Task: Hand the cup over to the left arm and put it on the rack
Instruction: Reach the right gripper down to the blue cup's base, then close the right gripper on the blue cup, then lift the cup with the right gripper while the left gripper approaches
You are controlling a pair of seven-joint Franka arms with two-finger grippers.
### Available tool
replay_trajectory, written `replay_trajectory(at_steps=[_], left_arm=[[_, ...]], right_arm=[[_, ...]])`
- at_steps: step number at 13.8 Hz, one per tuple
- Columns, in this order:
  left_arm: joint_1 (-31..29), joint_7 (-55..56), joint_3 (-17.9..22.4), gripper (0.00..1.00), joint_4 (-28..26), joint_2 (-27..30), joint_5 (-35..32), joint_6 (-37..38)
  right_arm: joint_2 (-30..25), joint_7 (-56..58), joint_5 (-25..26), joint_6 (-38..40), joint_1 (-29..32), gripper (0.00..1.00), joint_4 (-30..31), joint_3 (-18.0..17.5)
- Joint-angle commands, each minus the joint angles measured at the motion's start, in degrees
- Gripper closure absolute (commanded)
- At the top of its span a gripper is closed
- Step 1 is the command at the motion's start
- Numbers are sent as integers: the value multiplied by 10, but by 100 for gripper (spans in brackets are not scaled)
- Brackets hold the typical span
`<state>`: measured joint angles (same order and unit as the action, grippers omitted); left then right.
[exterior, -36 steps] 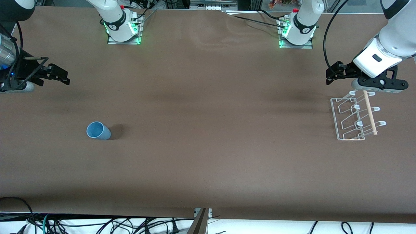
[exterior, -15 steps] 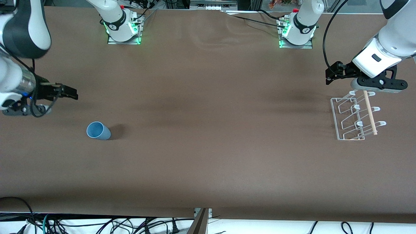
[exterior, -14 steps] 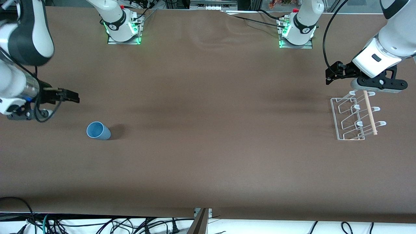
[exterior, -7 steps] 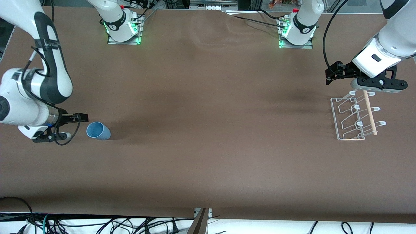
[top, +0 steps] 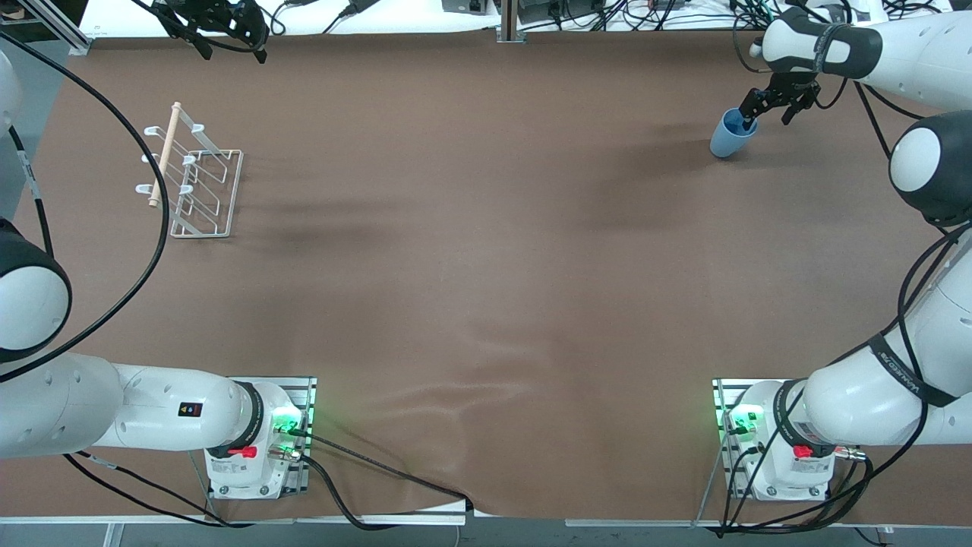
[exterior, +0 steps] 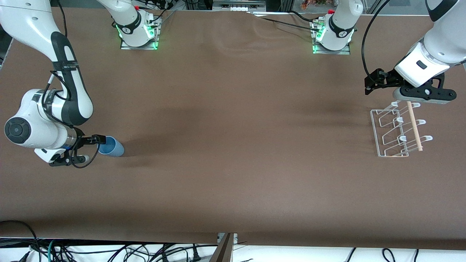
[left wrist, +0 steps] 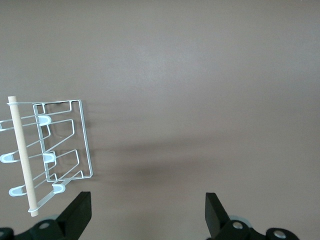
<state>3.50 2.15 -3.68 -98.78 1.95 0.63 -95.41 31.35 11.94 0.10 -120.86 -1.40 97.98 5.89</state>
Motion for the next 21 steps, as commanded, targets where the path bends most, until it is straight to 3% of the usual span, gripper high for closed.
replay_trajectory(at_steps=[1,2,5,6,16,18,21], left_arm=[[-1,0,-3,0,4,3,-7,10],[-1,0,-3,0,4,3,-7,10],[-1,0,-3,0,4,3,-8,10],[-1,0,-3,0,4,3,-7,10],[-1,0,-3,0,4,3,-7,10],[-2,-1,-1,0,4,3,-7,11],[-2,-2,1,0,5,2,-7,11]], right_arm=[[14,-1,8,-7,3,1,-12,-4],[19,0,8,-9,2,5,-12,-4],[20,-30,4,-10,-4,89,-12,-7],[23,-43,4,-10,-8,100,-12,-7],[17,-43,-1,5,-18,100,-13,-11],[1,-73,-17,60,-26,100,-29,-12],[0,-159,-60,188,-48,100,-100,-35]])
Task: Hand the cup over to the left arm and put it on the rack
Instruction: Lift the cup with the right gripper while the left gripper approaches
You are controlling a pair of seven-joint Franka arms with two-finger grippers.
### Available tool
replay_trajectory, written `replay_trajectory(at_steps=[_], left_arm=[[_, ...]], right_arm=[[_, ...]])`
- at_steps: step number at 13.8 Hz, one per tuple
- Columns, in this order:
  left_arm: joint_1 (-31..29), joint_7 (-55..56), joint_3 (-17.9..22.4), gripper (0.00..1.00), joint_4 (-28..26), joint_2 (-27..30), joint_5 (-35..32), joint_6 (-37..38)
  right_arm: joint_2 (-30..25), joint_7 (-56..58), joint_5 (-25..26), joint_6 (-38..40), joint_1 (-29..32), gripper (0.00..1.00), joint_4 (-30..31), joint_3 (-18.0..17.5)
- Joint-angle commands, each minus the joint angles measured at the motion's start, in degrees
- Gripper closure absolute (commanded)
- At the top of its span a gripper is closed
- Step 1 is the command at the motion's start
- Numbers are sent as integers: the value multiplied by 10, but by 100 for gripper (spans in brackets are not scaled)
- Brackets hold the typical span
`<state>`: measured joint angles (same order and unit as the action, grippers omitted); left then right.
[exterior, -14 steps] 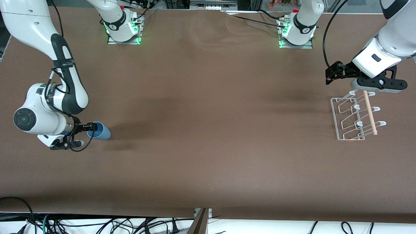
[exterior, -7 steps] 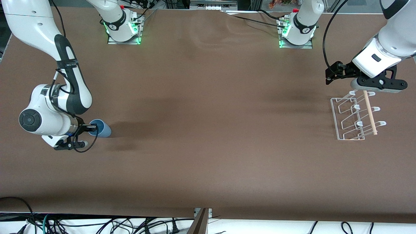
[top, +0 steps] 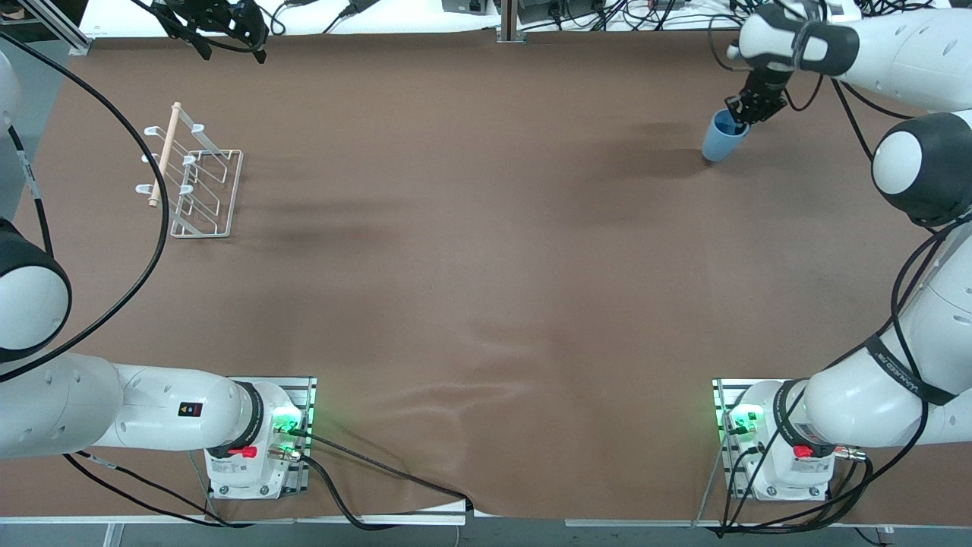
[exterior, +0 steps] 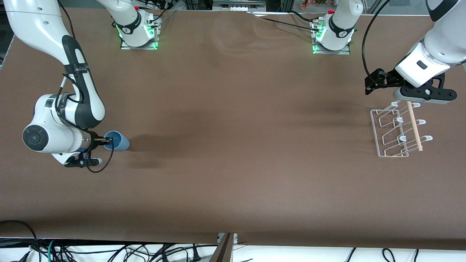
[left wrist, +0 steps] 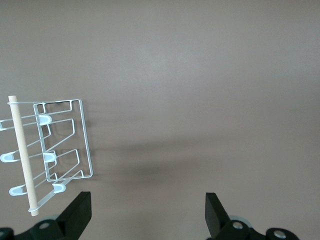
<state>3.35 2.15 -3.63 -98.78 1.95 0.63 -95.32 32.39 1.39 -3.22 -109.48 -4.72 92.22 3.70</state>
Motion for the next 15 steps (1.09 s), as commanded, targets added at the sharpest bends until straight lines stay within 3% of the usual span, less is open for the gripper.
replay_trajectory(at_steps=[1,3,6,9,12,15], left_arm=[[-1,0,-1,0,4,-1,-7,13],[6,-1,-4,0,5,-18,-5,58],[14,-1,-8,0,4,-33,23,67],[26,-57,-16,0,5,-38,43,73],[15,-174,-12,0,4,-60,146,66],[10,-281,-12,0,-2,-70,211,31]], right_arm=[[-11,-80,-51,104,-19,100,-54,-17],[-22,-125,-147,149,-23,100,-64,-38],[-24,-219,-279,147,-27,100,-70,-80],[-16,-354,-298,68,-66,100,-113,-126],[-4,-493,-303,-88,-152,100,-118,-131],[0,-562,-304,-150,-216,100,-119,-131]])
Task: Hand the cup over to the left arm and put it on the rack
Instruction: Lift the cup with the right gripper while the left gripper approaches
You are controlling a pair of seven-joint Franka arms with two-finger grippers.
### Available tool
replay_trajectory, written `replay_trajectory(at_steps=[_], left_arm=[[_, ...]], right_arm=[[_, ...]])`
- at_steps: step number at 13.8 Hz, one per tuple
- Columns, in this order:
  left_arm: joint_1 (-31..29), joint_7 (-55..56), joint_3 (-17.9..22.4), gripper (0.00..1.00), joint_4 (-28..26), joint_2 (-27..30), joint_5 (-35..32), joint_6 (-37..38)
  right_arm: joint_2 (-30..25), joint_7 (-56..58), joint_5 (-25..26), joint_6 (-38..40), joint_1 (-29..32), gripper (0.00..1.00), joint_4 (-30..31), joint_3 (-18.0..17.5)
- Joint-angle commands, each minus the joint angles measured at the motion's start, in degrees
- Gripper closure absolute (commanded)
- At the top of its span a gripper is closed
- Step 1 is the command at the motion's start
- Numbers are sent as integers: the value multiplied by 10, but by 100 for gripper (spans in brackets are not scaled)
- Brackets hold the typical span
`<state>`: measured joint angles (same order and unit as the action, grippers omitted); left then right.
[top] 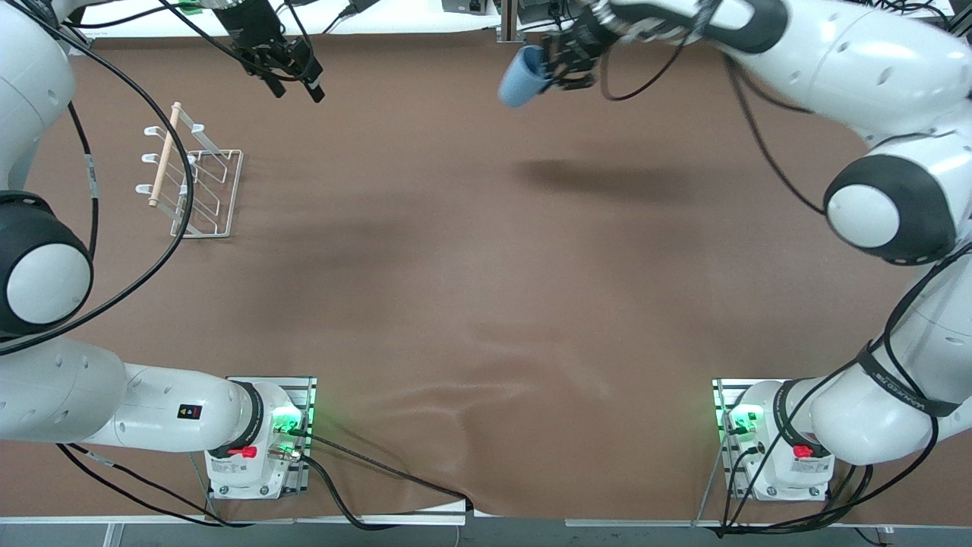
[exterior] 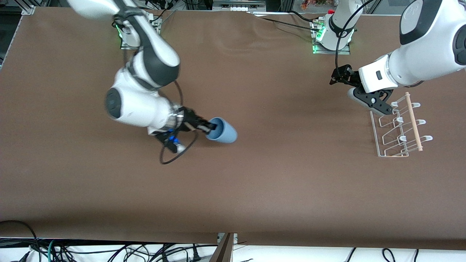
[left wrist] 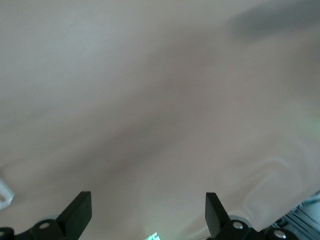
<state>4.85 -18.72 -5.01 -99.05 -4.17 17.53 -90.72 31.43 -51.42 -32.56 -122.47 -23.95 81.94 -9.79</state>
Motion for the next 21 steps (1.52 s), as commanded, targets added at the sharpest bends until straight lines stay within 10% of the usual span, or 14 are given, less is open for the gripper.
replay_trajectory(at_steps=[1,7,11,21], left_arm=[[-11,-128,2,0,-3,-17,77,-28],[-32,-483,1,0,-1,-82,187,-71],[-25,-625,-1,0,-4,-84,256,-90],[-20,-693,-33,0,-60,-84,413,-90]], right_arm=[[9,-54,-14,-22,-35,100,-21,4],[7,-131,-105,-10,-57,100,-49,-35],[9,-145,-273,81,-44,100,-57,-36],[33,-155,-273,77,-41,100,-87,-35]])
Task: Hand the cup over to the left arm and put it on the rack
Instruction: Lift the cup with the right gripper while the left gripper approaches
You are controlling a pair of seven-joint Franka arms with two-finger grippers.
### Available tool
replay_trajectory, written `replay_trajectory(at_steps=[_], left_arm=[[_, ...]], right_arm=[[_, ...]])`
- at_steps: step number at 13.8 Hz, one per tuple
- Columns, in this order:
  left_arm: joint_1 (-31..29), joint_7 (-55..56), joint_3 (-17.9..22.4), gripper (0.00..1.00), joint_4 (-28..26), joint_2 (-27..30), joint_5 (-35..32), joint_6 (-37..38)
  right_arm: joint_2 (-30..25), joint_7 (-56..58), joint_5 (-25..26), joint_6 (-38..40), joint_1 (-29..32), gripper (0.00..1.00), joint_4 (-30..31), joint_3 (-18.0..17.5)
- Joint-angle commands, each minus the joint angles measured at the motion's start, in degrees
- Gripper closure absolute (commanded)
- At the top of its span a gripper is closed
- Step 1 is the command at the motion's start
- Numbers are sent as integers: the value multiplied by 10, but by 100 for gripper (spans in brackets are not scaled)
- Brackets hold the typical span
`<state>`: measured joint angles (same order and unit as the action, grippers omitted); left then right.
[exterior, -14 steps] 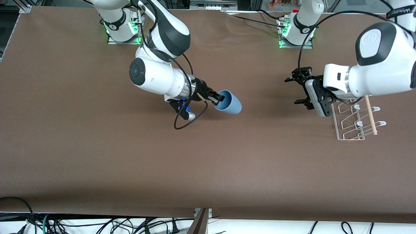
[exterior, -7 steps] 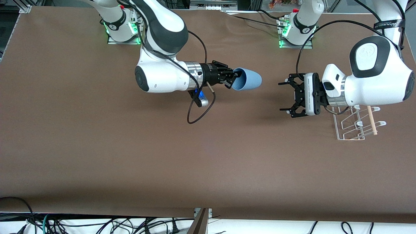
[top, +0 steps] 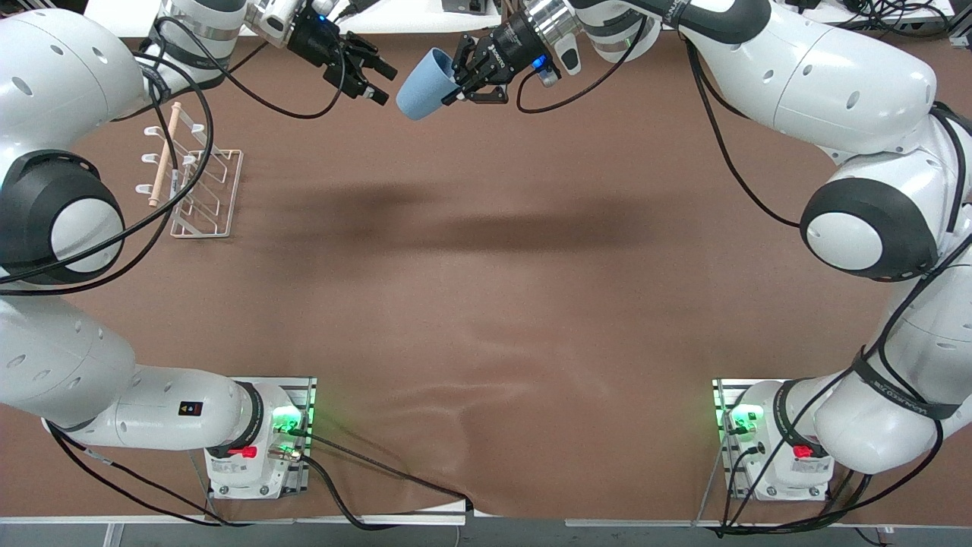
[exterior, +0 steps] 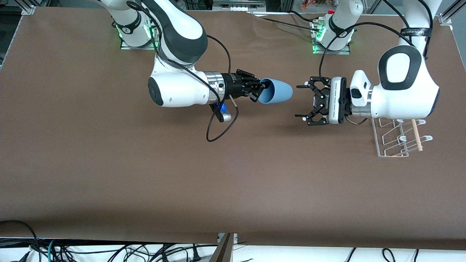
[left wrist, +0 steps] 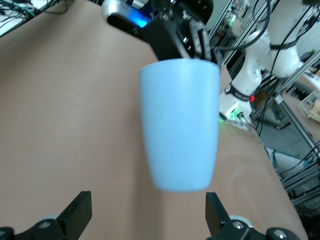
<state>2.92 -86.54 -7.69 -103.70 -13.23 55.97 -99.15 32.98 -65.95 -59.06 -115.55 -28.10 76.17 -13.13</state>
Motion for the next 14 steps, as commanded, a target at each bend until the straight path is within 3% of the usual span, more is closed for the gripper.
replay_trajectory(at_steps=[1,6,7,8,9,10,13,14], left_arm=[[0,-15,-12,0,-18,7,32,-5],[0,-14,-37,0,-48,12,69,-21],[1,-14,-39,13,-48,14,68,-26],[-1,-14,-47,53,-48,15,68,-32],[-1,-14,-48,80,-47,14,68,-33],[-1,-14,-48,91,-47,14,68,-34],[-1,-14,-48,97,-46,14,68,-33],[-1,-13,-48,97,-46,14,68,-33]], right_arm=[[17,-11,-8,8,1,100,-30,-1],[19,-12,-8,7,1,100,-37,-1],[19,-12,-7,5,1,100,-37,-1],[20,-12,-8,4,1,100,-37,-1],[20,-12,-7,4,0,100,-37,-1],[20,-11,-7,4,0,100,-37,-1],[25,-5,2,0,0,100,-37,-1],[27,6,15,-1,0,83,-37,-1]])
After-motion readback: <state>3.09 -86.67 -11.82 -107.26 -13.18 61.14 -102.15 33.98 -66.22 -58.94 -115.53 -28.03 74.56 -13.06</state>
